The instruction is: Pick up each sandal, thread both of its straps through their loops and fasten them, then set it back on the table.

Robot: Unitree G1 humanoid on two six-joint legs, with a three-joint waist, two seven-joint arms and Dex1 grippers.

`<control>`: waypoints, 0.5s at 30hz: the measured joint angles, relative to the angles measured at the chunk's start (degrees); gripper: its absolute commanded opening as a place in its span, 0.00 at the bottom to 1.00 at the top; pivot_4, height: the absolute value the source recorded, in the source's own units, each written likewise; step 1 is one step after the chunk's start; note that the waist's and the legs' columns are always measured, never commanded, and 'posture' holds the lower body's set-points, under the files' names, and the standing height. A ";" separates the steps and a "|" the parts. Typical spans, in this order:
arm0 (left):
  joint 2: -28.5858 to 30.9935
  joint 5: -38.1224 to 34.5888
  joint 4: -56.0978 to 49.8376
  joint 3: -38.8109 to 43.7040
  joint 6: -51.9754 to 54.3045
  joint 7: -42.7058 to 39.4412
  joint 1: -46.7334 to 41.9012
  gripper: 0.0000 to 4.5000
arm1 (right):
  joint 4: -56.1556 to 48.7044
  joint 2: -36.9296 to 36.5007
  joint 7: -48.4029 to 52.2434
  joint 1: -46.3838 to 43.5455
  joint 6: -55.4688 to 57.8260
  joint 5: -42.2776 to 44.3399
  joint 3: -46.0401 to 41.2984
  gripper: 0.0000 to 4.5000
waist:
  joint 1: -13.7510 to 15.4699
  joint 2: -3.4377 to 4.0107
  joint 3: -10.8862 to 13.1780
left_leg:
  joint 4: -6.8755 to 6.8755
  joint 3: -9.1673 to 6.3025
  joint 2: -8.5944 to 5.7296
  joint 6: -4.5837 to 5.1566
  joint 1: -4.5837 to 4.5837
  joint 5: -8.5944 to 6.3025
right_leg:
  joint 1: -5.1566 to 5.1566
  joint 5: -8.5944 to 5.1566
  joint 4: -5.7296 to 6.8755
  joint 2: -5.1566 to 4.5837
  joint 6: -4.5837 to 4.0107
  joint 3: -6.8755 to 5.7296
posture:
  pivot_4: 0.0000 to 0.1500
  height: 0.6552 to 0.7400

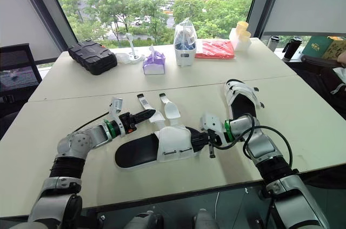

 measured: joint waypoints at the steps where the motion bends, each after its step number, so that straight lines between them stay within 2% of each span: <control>1: -0.91 -0.21 1.82 1.16 0.06 0.69 -1.14 1.00 | 0.17 0.02 0.13 -0.02 -0.29 -0.09 0.01 0.01 | 0.05 0.00 -0.01 | 0.01 -0.01 0.00 -0.01 0.01 0.00 | 0.02 0.00 0.00 0.00 0.00 -0.01 | 1.00 1.00; 10: -5.76 -0.83 17.04 9.44 -2.94 4.46 -10.44 1.00 | 0.89 0.66 1.16 -0.85 -1.68 -0.98 0.62 0.01 | -0.05 -0.03 -0.03 | 0.01 0.01 0.00 -0.03 0.02 -0.01 | 0.02 0.01 0.00 0.01 0.00 -0.02 | 1.00 1.00; 13: -5.93 0.16 21.85 10.71 -5.71 4.46 -13.04 0.80 | 1.11 0.71 1.42 -1.02 -1.75 -1.09 0.66 0.00 | -0.04 -0.04 -0.03 | 0.02 0.01 -0.01 -0.03 0.02 -0.01 | 0.03 0.01 0.00 0.01 0.00 -0.02 | 1.00 1.00; 15: -5.93 0.49 24.68 11.52 -7.77 4.49 -14.38 0.58 | 1.11 0.78 1.47 -1.05 -1.76 -1.16 0.69 0.00 | -0.08 -0.04 -0.03 | 0.00 0.01 -0.01 -0.04 0.02 -0.01 | 0.02 0.01 0.00 0.01 0.00 -0.02 | 1.00 1.00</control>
